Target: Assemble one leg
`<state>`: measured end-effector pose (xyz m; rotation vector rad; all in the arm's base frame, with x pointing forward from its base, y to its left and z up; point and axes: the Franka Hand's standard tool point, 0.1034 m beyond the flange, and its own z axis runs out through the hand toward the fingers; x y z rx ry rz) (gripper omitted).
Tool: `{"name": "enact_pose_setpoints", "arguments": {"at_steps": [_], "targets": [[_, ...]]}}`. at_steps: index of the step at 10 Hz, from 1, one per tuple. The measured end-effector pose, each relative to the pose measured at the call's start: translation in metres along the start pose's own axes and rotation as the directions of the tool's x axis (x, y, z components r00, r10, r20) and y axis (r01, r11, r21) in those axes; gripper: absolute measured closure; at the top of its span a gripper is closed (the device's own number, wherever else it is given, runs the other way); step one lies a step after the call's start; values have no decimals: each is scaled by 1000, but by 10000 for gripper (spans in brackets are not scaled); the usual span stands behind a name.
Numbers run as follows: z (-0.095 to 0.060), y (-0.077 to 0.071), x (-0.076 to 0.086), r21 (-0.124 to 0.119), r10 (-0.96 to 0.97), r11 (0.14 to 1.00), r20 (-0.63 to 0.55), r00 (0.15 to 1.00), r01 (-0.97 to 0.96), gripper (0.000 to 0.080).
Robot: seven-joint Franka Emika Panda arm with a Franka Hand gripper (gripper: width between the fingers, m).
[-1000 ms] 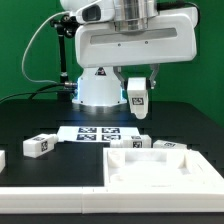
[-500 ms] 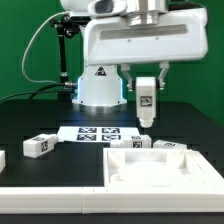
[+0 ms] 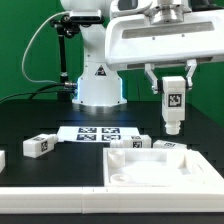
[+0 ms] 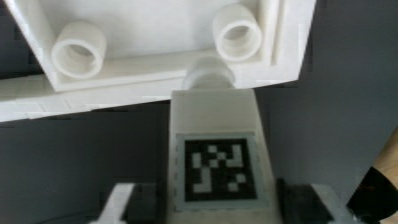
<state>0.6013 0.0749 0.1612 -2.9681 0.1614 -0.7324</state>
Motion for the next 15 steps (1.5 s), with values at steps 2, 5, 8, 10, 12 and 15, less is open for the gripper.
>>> {"name": "enact_pose_setpoints", "arguments": {"at_steps": [2,5,8,10,12,15], "targets": [[2,-2,2,0,-17,1000,0,1000,17,514],[29,-17,22,3,-62,998,-21,998,62,514],[56,-20,10,1,-73,997,-24,997,73,514],[68,-18,-5,-2,-81,997,-23,996,81,514],[70,-23,-12,2,-89,996,-25,996,89,514],[71,-32,-14,9,-91,996,-31,995,92,514]]}}
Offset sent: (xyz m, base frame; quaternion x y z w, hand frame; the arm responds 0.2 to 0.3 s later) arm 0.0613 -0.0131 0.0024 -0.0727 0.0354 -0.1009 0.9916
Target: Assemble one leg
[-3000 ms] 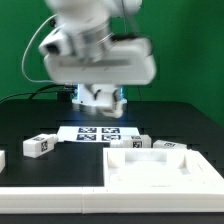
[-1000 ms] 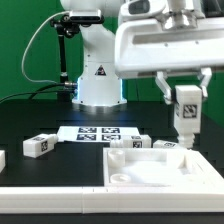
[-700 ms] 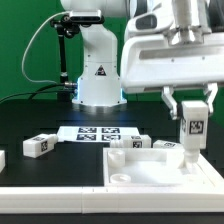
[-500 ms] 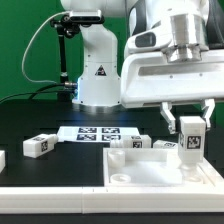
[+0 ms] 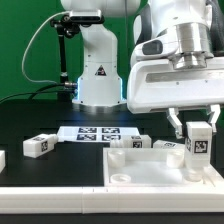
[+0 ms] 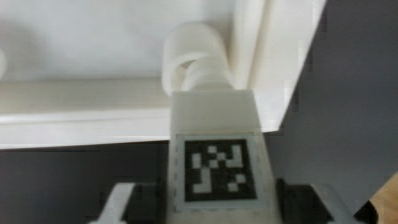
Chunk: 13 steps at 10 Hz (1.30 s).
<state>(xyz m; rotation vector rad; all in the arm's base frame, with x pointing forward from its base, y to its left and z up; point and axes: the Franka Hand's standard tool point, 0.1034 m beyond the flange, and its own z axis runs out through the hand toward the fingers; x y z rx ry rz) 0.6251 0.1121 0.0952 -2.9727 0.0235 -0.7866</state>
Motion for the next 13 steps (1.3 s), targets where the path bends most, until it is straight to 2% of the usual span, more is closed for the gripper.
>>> {"name": "enact_pose_setpoints", "arguments": {"at_steps": [4,7,10,13], "targets": [[3,7,0,-6,-27,1000,-17,999,27,514],[8,6,-6,-7,-34,999,-9,999,34,514],[12,4,-5,-5,-44,999,-73,996,44,514],[12,4,-5,-7,-59,998,-80,995,59,514]]}}
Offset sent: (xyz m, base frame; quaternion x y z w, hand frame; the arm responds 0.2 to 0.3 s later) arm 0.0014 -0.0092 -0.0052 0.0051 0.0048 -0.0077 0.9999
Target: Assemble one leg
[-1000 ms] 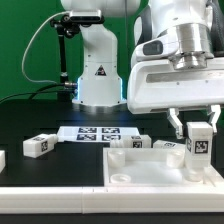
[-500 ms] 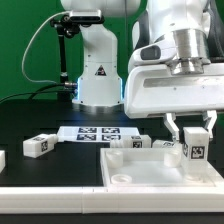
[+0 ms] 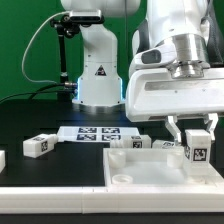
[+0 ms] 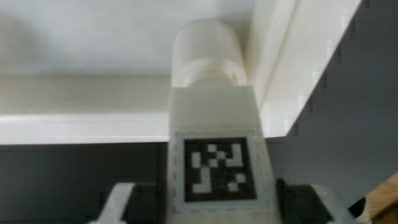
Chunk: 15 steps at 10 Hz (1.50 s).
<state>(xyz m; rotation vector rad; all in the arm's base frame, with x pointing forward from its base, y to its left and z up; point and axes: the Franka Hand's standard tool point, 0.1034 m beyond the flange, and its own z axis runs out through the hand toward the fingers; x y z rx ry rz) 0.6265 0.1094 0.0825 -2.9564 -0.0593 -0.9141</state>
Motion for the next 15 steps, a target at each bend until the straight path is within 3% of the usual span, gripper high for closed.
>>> {"name": "enact_pose_setpoints", "arguments": {"at_steps": [3,5,7,8,9,11,14,15], "targets": [[1,0,-1,0,-11,1000,36,999,11,191],[-11,7,13,-3,-19,1000,104,994,19,158],[-12,11,33,-5,-3,1000,277,961,4,152],[-10,15,30,-10,15,1000,402,915,-12,151],[-6,13,32,-20,38,999,431,902,-32,151],[3,11,14,-35,72,997,559,826,-63,151],[13,3,10,-53,116,993,554,824,-104,151],[13,3,9,-53,115,993,555,824,-102,278]]}}
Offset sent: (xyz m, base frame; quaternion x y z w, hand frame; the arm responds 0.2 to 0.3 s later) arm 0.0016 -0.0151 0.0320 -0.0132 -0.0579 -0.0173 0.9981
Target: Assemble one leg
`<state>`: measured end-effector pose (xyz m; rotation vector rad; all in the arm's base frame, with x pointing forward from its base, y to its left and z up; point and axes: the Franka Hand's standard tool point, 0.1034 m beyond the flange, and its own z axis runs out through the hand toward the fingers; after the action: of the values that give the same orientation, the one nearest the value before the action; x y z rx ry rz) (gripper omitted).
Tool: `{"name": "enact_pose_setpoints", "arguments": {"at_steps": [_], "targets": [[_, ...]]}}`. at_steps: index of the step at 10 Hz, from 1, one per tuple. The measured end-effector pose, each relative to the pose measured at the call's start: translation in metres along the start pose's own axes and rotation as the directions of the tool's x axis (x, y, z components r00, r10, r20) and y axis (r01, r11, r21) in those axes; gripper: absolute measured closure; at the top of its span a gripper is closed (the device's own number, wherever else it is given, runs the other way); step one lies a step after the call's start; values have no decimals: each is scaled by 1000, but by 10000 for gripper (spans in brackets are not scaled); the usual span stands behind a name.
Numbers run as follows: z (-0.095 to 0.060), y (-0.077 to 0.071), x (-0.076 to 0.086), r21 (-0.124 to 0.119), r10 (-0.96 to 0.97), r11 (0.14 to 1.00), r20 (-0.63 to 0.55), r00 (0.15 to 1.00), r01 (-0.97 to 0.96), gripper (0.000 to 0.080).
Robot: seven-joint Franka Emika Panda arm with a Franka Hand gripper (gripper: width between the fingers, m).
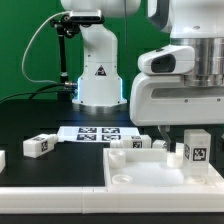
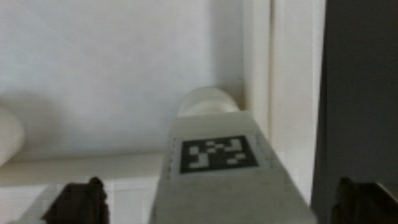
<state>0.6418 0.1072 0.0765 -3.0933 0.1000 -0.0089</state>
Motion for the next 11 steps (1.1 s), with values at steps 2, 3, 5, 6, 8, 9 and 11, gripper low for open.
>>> {"name": "enact_pose_setpoints", "arguments": {"at_steps": [2,3,5,6,8,9,11], "targets": [[0,-1,0,1,107,994,1,994,-107,417],[0,-1,0,1,172,985,1,985,-172,518],[0,-2,-1,1,307,952,1,952,-307,517],[1,-2,-1,2,382,924,-4,924,-382,517],[1,-3,0,20,631,776,-16,776,-630,517],[2,-2,0,44,770,637,12,638,-769,517],[3,-4,-1,72,951,296,67,301,-953,517]]}}
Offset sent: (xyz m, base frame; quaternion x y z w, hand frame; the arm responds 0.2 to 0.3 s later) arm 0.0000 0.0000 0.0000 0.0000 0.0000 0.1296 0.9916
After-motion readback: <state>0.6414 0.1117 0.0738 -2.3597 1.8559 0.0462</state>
